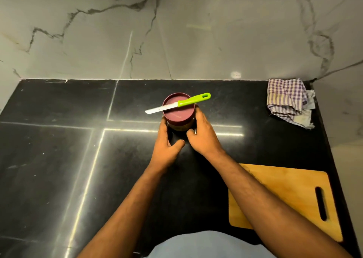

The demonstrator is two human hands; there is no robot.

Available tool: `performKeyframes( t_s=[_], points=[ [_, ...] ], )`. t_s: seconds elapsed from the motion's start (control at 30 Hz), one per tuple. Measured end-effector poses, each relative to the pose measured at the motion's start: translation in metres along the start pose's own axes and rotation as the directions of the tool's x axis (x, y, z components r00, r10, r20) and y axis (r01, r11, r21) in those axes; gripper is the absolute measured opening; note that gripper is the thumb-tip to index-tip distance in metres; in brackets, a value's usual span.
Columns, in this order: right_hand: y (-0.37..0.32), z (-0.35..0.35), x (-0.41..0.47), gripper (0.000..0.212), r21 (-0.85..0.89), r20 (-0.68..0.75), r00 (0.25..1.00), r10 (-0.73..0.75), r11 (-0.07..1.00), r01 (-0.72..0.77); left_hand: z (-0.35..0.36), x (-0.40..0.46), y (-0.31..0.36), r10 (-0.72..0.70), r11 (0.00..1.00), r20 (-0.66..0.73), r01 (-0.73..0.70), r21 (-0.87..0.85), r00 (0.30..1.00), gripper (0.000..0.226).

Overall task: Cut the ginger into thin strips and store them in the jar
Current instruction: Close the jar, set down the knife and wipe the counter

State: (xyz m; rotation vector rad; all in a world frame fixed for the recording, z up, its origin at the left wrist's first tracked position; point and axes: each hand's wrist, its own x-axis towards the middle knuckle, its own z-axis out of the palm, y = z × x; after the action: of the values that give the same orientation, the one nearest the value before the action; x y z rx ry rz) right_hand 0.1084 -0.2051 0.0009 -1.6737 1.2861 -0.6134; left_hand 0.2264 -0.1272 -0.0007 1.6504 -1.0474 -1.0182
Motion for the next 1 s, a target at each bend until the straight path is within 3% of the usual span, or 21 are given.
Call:
performKeyframes(
  t_s=[0.2,0.6,1.0],
  points=[
    [0.014,-0.034,-0.019,0.079,0.016,-0.115,0.992,0.056,0.998,-0.055,0.022,-0.016,0.015,0.030,0.989,0.097,-0.044,0.140,0.995,0.083],
    [0.065,-0.124,-0.093,0.077,-0.003,-0.280,0.949,0.144,0.989,-0.151,0.112,-0.053,0.041,0.015,0.965,0.325,-0.099,0.243,0.945,0.086],
    [0.107,-0.185,-0.124,0.078,-0.052,-0.298,0.936,0.188,0.976,-0.212,0.179,-0.076,0.060,-0.045,0.955,0.396,-0.077,0.288,0.917,0.084]
  ],
)
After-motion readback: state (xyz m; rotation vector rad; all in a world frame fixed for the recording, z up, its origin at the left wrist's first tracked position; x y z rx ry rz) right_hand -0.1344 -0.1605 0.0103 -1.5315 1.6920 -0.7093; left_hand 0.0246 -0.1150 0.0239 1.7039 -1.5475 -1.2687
